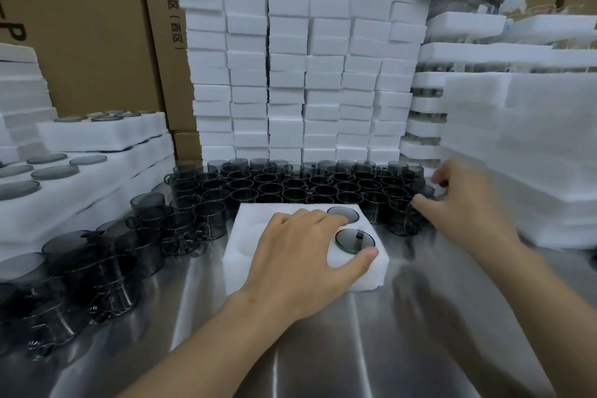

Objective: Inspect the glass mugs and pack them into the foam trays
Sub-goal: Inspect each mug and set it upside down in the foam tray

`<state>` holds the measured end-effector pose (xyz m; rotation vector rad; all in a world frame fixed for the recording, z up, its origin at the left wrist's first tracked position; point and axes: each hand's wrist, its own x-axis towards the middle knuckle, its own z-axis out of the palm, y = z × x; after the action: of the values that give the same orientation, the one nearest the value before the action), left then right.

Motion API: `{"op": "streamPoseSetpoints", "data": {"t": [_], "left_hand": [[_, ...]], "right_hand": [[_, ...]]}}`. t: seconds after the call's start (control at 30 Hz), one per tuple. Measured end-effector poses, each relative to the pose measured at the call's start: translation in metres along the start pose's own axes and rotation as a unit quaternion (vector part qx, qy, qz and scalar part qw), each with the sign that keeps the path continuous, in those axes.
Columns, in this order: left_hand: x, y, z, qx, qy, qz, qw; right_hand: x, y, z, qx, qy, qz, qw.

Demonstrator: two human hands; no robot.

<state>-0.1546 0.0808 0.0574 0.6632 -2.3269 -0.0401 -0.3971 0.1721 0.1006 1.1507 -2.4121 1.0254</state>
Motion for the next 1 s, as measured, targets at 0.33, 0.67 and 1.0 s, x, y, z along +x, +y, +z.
{"op": "streamPoseSetpoints", "data": {"t": [0.33, 0.67, 1.0], "left_hand": [[0.004, 0.013, -0.015, -0.359, 0.133, -0.053, 0.922], [0.002, 0.017, -0.020, -0.468, 0.140, -0.051, 0.871], [0.008, 0.017, -0.024, -0.540, 0.156, -0.068, 0.824]], "right_hand": [[-0.048, -0.065, 0.001, 0.127, 0.190, -0.349, 0.909], [-0.058, -0.075, 0.001, 0.181, 0.253, -0.414, 0.855], [-0.067, -0.082, 0.008, 0.239, 0.196, -0.419, 0.854]]}}
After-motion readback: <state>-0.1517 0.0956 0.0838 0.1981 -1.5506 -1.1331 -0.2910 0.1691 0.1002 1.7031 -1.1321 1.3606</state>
